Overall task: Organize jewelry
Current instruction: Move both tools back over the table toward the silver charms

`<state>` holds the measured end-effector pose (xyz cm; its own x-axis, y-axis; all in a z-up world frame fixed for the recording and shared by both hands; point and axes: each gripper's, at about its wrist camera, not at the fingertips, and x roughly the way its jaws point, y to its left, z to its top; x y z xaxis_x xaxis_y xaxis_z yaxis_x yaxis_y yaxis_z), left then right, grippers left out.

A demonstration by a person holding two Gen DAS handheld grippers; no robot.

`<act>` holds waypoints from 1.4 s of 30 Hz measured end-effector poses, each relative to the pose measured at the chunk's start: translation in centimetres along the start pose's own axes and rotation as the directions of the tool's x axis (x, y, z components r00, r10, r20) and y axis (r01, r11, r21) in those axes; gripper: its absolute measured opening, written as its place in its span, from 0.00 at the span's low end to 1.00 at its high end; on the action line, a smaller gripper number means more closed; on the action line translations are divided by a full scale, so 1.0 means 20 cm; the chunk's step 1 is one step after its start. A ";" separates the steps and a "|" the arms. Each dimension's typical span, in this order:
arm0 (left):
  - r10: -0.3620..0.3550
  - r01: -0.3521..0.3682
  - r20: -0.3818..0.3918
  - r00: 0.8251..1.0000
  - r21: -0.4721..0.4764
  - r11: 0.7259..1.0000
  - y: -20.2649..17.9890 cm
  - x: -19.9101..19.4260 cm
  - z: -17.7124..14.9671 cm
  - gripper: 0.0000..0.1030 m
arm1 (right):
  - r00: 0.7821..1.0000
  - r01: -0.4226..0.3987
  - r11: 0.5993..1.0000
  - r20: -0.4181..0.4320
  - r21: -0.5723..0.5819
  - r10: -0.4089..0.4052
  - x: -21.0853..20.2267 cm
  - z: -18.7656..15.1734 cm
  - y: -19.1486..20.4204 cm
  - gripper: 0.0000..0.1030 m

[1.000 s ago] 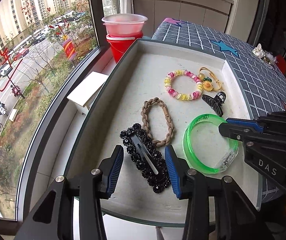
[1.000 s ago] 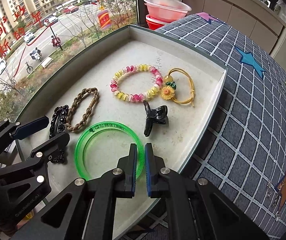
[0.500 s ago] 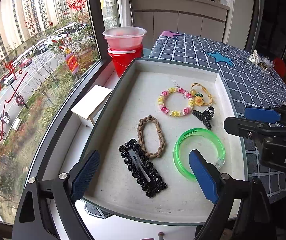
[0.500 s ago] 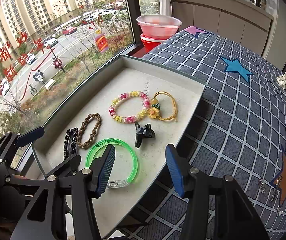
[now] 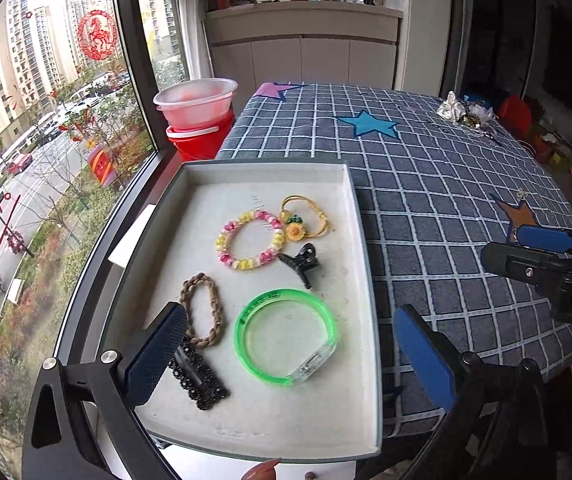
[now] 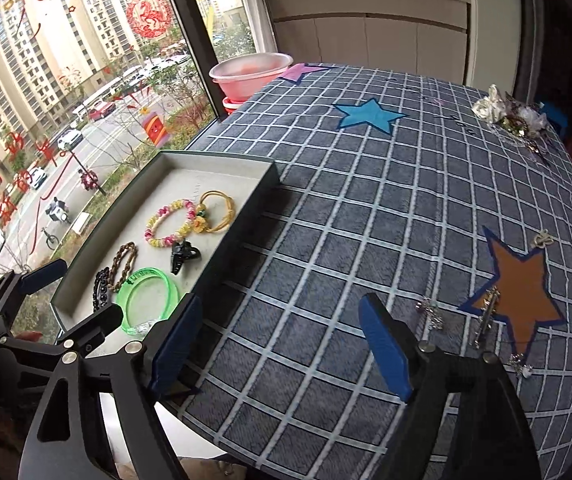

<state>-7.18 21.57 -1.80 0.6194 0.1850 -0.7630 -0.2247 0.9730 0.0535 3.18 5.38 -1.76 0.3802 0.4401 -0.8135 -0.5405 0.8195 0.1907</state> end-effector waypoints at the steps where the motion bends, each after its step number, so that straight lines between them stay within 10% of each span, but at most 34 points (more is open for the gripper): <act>1: -0.010 0.010 0.003 1.000 0.016 1.000 -0.05 0.00 0.02 1.00 | 1.000 0.010 1.000 0.002 0.020 -0.010 -0.02 -0.01 -0.05 0.82; 21: -0.143 0.163 -0.110 0.984 0.202 0.966 -0.92 0.28 0.11 1.00 | 0.974 0.222 0.900 -0.047 0.375 -0.220 -0.21 -0.44 -0.96 0.82; 42: -0.134 0.163 -0.142 0.981 0.220 0.962 -1.05 0.51 0.15 1.00 | 0.962 0.272 0.932 -0.042 0.241 -0.270 -0.09 -0.38 -0.97 0.82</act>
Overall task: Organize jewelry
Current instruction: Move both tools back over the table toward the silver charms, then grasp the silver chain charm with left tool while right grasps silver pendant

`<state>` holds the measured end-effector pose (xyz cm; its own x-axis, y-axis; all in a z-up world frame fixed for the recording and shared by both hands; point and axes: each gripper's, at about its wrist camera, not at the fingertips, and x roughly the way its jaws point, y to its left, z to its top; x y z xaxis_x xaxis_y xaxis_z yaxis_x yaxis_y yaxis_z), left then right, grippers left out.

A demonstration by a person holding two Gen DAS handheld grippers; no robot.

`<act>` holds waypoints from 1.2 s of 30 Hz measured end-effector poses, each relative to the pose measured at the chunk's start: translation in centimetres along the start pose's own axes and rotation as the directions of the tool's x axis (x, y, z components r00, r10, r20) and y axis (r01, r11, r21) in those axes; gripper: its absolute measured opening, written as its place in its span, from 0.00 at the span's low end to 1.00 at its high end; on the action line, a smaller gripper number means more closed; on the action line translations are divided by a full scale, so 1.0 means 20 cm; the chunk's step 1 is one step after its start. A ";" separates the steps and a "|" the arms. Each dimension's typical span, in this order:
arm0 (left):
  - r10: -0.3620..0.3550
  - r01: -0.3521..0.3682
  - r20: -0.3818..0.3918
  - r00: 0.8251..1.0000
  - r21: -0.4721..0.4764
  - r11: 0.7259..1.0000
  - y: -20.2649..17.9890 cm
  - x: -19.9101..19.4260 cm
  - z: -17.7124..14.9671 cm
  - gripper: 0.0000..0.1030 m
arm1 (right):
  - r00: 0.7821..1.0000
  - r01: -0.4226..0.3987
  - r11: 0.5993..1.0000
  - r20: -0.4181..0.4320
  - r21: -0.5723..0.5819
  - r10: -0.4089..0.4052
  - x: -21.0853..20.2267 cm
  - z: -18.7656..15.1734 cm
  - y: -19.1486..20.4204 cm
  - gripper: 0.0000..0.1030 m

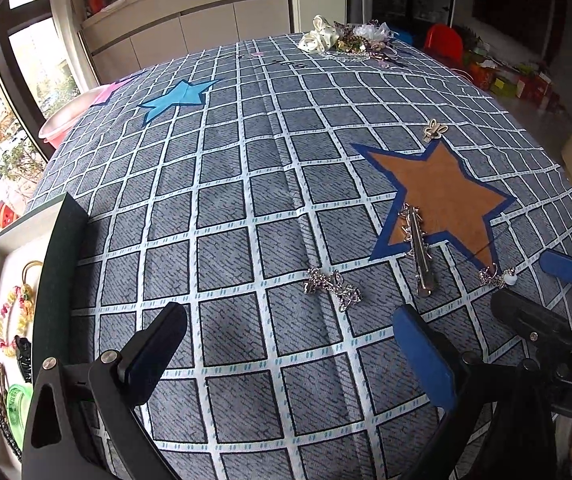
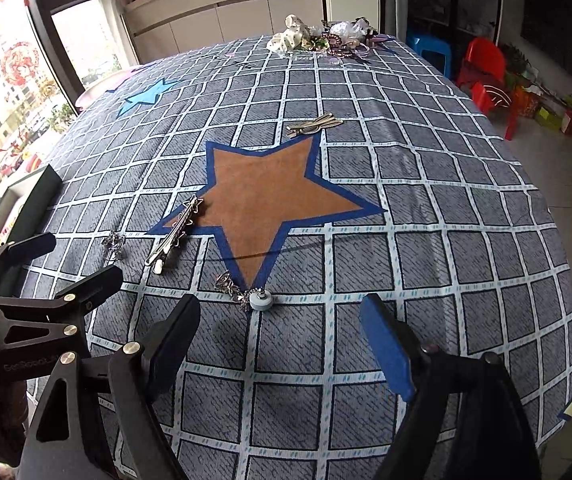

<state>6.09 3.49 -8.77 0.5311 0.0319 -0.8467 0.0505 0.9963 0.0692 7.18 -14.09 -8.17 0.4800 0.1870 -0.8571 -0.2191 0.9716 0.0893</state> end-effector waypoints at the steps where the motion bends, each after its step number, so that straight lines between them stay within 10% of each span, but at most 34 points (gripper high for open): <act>1: 0.001 -0.001 0.000 1.000 0.003 1.000 0.00 0.00 0.00 0.99 | 1.000 0.003 1.000 0.000 -0.011 -0.003 0.00 0.00 0.01 0.82; 12: -0.071 0.070 0.006 0.997 0.031 0.997 -0.05 0.01 0.03 0.66 | 0.998 0.046 0.989 0.044 -0.142 -0.040 0.03 0.01 0.10 0.62; 18: -0.102 0.101 0.005 0.995 0.050 0.994 -0.07 0.00 0.04 0.37 | 0.999 0.031 0.987 0.039 -0.155 -0.026 0.02 0.00 0.15 0.31; 21: -0.115 0.115 0.004 0.993 0.048 0.992 -0.07 -0.01 0.03 0.37 | 0.999 0.030 0.989 0.037 -0.143 -0.025 0.02 0.00 0.15 0.13; 36: -0.144 0.143 0.047 0.988 0.024 0.989 0.00 -0.17 -0.04 0.37 | 0.998 -0.044 0.999 0.041 0.003 0.044 -0.08 -0.04 0.04 0.13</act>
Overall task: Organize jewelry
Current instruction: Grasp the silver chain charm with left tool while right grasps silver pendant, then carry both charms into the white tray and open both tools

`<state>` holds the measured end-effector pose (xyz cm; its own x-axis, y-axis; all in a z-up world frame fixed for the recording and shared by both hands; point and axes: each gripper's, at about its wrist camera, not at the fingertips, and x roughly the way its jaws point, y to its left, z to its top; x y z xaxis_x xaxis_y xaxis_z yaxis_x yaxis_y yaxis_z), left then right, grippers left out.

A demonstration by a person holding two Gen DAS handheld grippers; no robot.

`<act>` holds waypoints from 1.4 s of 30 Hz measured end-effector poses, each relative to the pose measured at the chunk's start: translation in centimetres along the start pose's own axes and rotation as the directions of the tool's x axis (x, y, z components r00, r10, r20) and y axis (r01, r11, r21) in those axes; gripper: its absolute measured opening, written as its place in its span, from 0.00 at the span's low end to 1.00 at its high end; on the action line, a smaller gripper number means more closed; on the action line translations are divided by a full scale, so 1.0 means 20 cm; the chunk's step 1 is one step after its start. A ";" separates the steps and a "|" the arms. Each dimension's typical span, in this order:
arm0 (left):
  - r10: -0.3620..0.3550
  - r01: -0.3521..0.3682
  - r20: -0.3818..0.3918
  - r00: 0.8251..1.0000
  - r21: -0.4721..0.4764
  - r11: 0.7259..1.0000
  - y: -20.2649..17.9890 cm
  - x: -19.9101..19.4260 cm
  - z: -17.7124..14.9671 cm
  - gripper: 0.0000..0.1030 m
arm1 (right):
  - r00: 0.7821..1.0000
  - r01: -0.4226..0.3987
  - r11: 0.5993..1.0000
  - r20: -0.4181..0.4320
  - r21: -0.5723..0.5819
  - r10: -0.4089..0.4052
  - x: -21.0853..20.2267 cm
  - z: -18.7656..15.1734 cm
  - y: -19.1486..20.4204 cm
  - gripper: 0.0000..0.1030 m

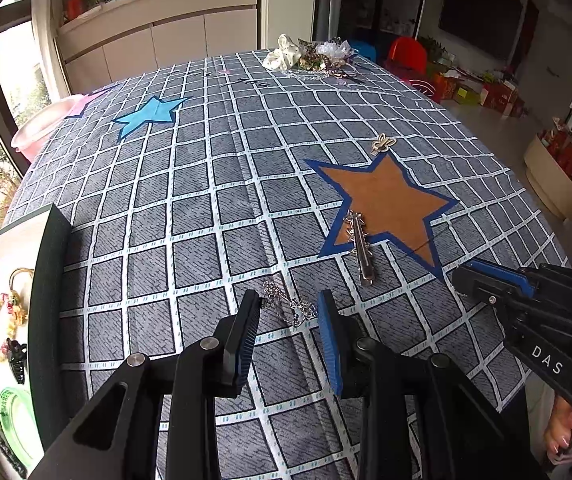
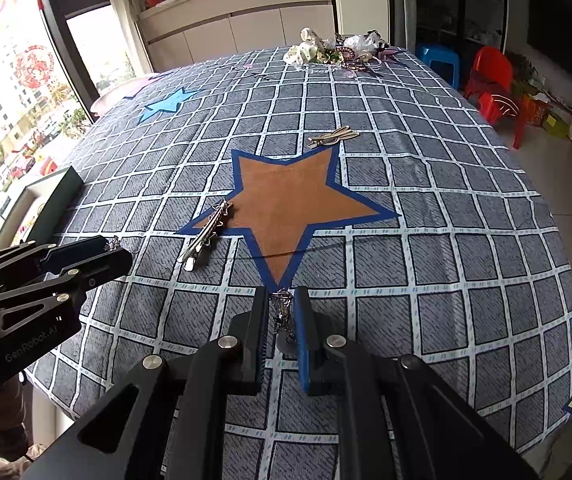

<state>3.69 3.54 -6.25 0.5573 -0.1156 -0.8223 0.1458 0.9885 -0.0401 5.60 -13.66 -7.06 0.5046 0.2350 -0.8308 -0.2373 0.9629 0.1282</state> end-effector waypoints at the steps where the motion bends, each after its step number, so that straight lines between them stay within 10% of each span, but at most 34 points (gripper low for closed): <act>1: -0.001 0.001 0.004 1.000 -0.001 1.000 0.00 -0.01 0.00 0.37 | 1.000 -0.002 1.000 0.000 0.006 0.002 -0.01 0.00 0.00 0.13; 21: 0.032 -0.026 0.090 0.995 -0.068 0.997 0.22 -0.26 -0.09 0.37 | 0.999 -0.047 0.999 -0.002 -0.018 0.047 -0.07 0.02 0.21 0.13; 42: 0.271 -0.239 0.073 0.960 -0.293 0.926 1.10 -0.44 -0.19 0.37 | 0.960 -0.281 0.918 -0.094 -0.279 0.265 0.21 0.35 1.21 0.13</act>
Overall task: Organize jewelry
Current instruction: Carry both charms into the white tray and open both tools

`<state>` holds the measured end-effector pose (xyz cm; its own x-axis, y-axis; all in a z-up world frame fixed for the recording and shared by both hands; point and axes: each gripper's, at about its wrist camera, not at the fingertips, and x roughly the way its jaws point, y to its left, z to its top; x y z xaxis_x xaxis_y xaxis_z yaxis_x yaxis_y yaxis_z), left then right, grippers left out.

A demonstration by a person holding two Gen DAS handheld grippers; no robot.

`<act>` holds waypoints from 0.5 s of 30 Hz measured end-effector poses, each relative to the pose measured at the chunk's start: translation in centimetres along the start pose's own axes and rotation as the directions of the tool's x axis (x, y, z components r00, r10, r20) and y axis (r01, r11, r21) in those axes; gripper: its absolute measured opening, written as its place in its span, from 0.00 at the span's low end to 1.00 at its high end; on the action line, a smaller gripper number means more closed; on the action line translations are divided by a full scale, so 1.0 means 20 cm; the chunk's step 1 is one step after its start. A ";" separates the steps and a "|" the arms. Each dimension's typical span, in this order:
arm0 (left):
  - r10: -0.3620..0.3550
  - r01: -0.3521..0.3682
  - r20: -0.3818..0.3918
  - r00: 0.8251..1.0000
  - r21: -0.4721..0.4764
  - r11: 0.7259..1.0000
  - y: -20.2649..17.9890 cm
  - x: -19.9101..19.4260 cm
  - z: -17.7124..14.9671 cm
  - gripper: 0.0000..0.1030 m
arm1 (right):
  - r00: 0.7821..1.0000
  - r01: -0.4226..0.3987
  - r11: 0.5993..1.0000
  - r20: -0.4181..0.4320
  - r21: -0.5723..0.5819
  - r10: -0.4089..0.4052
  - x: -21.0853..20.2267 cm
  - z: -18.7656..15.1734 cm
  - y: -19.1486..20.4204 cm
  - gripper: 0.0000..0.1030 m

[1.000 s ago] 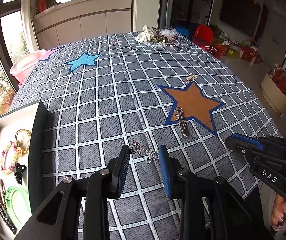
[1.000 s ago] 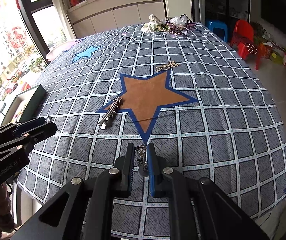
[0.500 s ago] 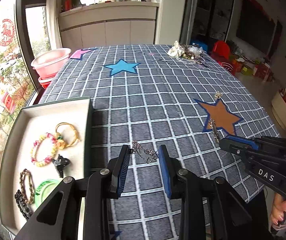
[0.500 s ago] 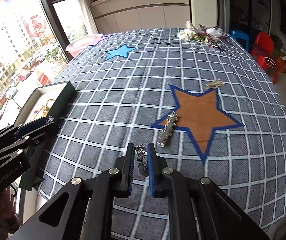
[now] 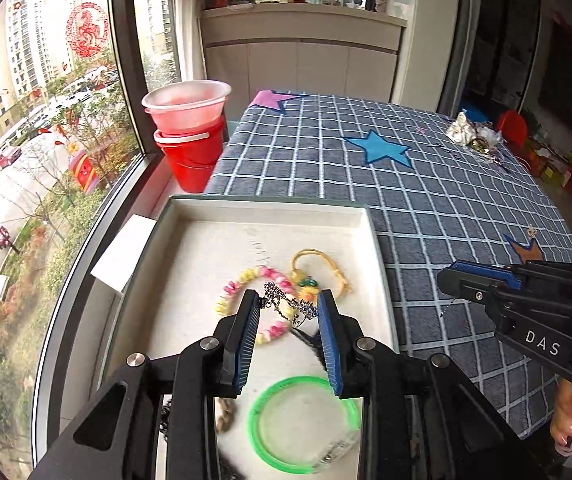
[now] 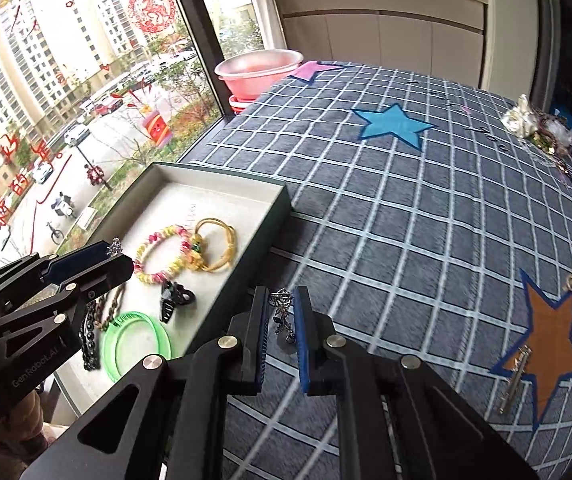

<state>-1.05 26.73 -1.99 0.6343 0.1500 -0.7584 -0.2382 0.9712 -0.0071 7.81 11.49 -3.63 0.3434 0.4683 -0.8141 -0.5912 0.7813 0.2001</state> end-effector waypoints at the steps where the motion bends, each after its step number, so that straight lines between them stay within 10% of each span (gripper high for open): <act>1: 0.010 -0.010 0.000 1.000 -0.004 1.000 0.03 0.01 0.01 0.37 | 1.000 -0.008 1.000 -0.003 -0.008 0.008 0.03 0.02 0.03 0.13; 15: 0.116 -0.120 -0.089 0.989 -0.045 0.992 0.21 0.31 0.11 0.37 | 0.999 -0.047 0.999 -0.013 -0.020 0.047 0.33 0.30 0.18 0.13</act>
<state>3.51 32.08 -5.36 0.5340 0.2446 -0.8093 -0.3460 0.9366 0.0548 12.27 19.92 -5.11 0.3060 0.4992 -0.8106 -0.6215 0.7497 0.2271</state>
